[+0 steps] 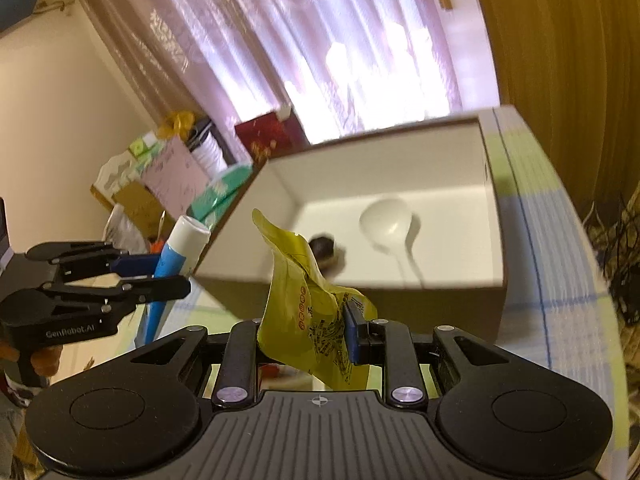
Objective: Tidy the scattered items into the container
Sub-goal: 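Carry the blue tube and yellow packet with both tools over the box, then open both tools to drop the tube and packet into the box, then move both tools back toward the items on the tablecloth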
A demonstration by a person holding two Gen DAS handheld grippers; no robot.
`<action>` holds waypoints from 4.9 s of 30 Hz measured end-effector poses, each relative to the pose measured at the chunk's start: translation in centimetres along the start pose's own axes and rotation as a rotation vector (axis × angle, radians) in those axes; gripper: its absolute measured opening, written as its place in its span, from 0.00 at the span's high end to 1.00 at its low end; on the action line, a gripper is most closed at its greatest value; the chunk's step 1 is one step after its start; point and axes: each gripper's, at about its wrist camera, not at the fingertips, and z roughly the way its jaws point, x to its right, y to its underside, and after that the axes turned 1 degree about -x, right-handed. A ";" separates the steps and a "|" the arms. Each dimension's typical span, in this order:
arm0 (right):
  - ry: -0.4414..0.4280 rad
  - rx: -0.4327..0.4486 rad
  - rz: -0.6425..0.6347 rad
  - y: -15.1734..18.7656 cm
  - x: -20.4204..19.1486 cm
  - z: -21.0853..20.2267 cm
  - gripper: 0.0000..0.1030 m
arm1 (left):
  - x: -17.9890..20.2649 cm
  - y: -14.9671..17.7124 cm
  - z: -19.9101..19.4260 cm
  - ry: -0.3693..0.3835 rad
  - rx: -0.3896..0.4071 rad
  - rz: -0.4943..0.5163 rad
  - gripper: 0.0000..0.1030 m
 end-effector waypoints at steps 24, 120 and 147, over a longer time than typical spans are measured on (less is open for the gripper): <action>0.150 0.015 -0.015 -7.2 4.0 6.2 0.73 | -3.6 -7.0 9.4 0.006 0.011 -0.012 0.74; 0.340 -0.125 -0.214 -4.3 0.8 7.0 0.00 | -3.7 -3.2 8.4 -0.133 -0.206 -0.090 0.23; 0.300 -0.009 -0.232 -1.3 -4.3 1.0 0.00 | -1.4 0.4 -1.1 -0.160 -0.113 -0.142 0.23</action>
